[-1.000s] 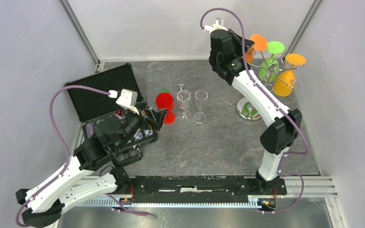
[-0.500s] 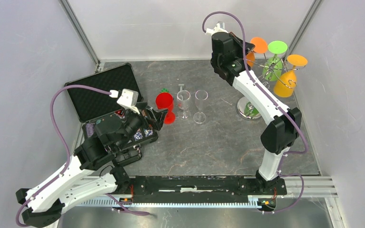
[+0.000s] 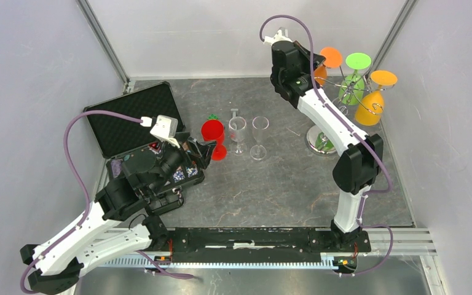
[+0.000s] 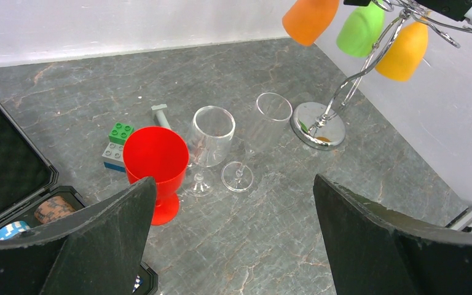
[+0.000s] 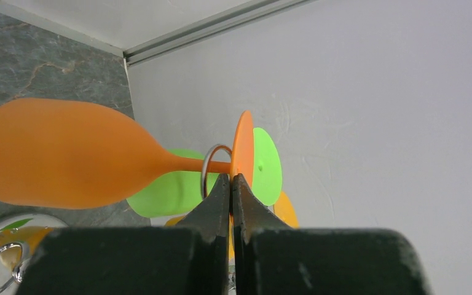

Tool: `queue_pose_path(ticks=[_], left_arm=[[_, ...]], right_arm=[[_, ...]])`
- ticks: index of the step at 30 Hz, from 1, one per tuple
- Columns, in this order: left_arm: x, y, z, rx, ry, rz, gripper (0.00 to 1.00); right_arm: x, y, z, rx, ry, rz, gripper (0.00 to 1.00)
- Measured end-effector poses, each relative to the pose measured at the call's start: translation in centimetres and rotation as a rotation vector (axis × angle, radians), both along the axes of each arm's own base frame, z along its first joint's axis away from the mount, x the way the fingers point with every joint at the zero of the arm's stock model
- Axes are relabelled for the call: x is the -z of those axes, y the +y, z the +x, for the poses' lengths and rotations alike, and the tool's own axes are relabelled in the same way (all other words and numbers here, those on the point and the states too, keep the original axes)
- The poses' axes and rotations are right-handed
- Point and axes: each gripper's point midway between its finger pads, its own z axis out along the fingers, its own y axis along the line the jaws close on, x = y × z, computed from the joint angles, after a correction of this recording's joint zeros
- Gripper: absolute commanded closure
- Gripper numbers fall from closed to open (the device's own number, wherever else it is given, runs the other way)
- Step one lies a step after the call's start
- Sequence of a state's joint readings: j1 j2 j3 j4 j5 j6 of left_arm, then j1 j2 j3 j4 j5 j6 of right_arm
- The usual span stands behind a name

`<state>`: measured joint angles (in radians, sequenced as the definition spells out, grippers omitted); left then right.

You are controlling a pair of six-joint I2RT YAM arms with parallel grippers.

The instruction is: Take the wine glass off the wine glass rack

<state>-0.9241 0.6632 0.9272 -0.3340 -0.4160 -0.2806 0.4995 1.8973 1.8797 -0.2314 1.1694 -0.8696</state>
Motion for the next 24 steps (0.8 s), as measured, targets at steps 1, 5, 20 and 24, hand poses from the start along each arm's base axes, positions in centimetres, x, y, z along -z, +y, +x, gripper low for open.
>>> queue_pose_path(ticks=[1, 5, 20, 24], left_arm=[[0.0, 0.0, 0.0, 0.000, 0.000, 0.000, 0.00], [0.0, 0.0, 0.0, 0.000, 0.000, 0.000, 0.00], [0.0, 0.0, 0.0, 0.001, -0.001, -0.002, 0.00], [-0.1, -0.2, 0.0, 0.006, -0.004, -0.005, 0.00]], right_arm=[[-0.3, -0.1, 0.0, 0.005, -0.011, 0.003, 1.00], [-1.3, -1.0, 0.0, 0.039, -0.054, 0.017, 1.00], [0.3, -2.2, -1.0, 0.072, 0.001, 0.043, 1.00], [0.3, -1.8, -2.0, 0.005, 0.019, 0.113, 1.00]])
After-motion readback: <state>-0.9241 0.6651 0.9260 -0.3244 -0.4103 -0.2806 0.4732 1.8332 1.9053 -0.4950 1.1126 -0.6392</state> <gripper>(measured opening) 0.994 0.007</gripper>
